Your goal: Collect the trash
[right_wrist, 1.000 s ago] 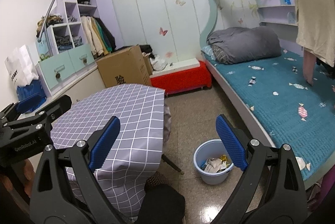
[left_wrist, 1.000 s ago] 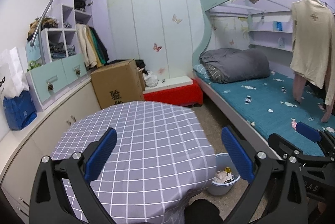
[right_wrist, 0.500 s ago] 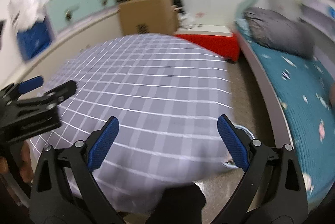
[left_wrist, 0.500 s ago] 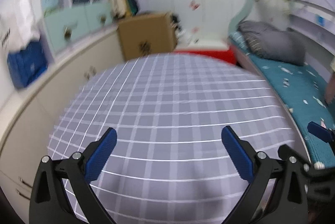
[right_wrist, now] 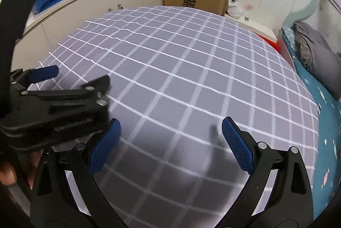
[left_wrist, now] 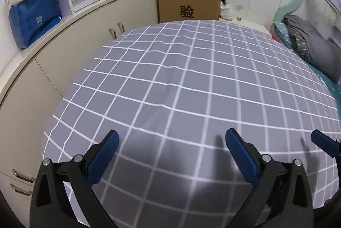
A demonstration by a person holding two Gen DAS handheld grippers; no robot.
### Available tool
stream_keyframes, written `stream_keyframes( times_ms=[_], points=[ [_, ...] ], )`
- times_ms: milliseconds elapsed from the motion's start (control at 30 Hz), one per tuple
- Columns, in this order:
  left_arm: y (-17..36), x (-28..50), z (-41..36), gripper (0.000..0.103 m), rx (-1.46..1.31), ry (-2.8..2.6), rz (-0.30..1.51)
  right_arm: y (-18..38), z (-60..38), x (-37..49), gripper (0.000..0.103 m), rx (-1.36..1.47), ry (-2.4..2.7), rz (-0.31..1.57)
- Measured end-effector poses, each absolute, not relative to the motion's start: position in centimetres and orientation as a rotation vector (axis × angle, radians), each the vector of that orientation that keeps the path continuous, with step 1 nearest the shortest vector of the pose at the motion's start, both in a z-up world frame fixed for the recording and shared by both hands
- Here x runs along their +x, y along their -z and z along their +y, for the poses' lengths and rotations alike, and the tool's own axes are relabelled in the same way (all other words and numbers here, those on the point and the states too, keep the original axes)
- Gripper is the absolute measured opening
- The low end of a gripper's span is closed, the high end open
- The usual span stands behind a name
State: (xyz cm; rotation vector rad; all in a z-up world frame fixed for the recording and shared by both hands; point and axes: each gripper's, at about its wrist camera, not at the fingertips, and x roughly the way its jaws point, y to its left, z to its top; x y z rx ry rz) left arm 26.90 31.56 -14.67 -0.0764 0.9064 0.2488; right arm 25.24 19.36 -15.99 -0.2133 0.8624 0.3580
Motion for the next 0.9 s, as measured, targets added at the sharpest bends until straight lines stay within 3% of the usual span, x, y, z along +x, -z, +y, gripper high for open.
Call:
stream_keyframes(
  times_ms=[900],
  points=[
    [15.3, 29.0, 32.5, 0.099, -0.095, -0.244, 0.943, 16.4, 21.3, 27.1, 0.097, -0.158, -0.335, 0.926]
  ],
)
